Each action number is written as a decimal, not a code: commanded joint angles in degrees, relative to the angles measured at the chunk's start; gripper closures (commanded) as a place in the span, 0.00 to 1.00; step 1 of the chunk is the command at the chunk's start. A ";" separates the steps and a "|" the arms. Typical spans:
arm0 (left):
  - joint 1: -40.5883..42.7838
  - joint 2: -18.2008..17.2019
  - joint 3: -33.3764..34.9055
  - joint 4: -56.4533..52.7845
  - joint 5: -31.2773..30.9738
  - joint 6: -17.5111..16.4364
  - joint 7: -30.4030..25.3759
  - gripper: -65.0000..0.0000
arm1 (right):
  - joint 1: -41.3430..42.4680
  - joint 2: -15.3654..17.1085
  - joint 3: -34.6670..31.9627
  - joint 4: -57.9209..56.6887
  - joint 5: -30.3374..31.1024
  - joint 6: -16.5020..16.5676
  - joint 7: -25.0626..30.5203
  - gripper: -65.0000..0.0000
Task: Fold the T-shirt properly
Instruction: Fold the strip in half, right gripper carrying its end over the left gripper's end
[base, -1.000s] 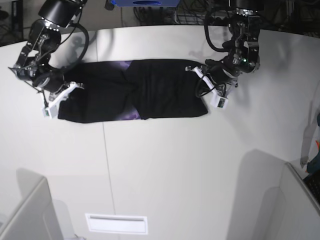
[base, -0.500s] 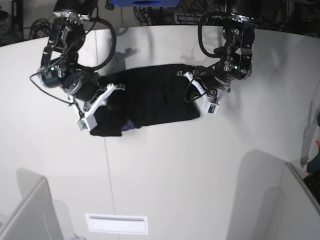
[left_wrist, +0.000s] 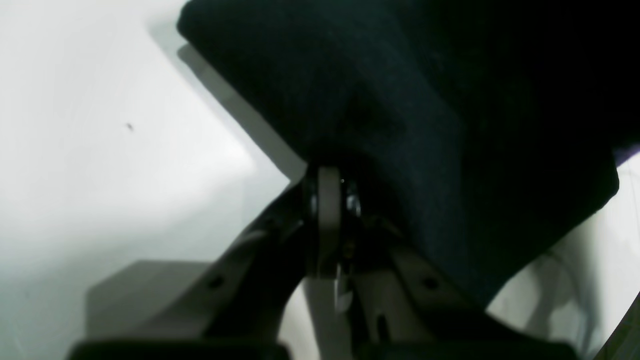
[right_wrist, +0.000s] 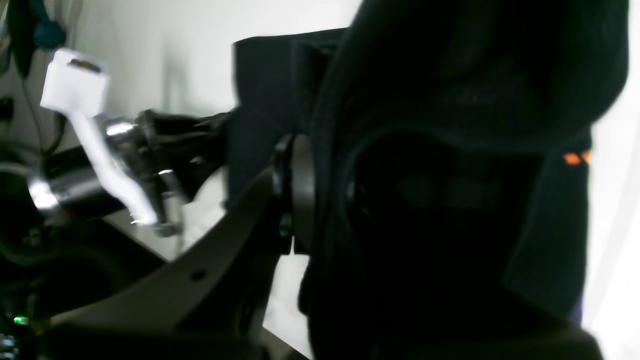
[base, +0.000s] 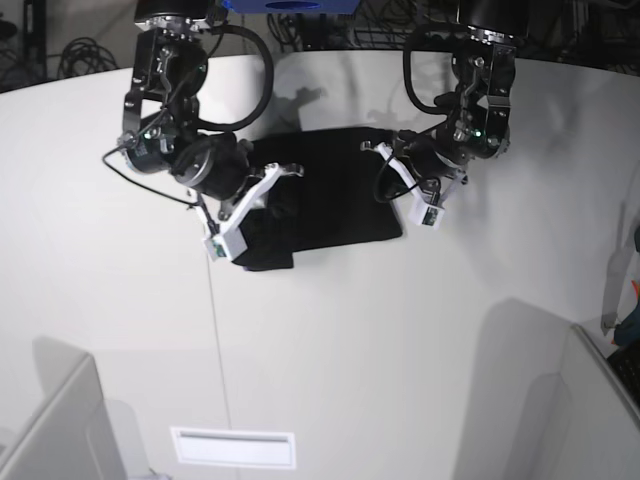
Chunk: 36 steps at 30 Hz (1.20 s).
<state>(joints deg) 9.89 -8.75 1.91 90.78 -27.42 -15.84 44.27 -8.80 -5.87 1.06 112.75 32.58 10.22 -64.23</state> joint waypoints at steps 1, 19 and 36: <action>0.62 -0.26 -0.11 0.87 1.00 0.49 1.31 1.00 | 0.58 -0.33 -0.93 0.79 1.40 0.02 1.50 1.00; 6.94 -0.43 -11.80 7.99 1.09 0.41 1.75 1.00 | -0.83 -0.59 -5.15 -2.02 1.31 -2.09 4.93 1.00; 10.99 -0.52 -14.62 10.71 1.09 0.32 1.49 1.00 | -0.39 -0.94 -6.29 -2.11 1.58 -2.09 5.63 1.00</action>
<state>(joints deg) 20.45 -8.88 -12.34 100.12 -25.91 -15.18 46.54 -9.78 -6.39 -4.69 109.78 32.60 7.88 -59.53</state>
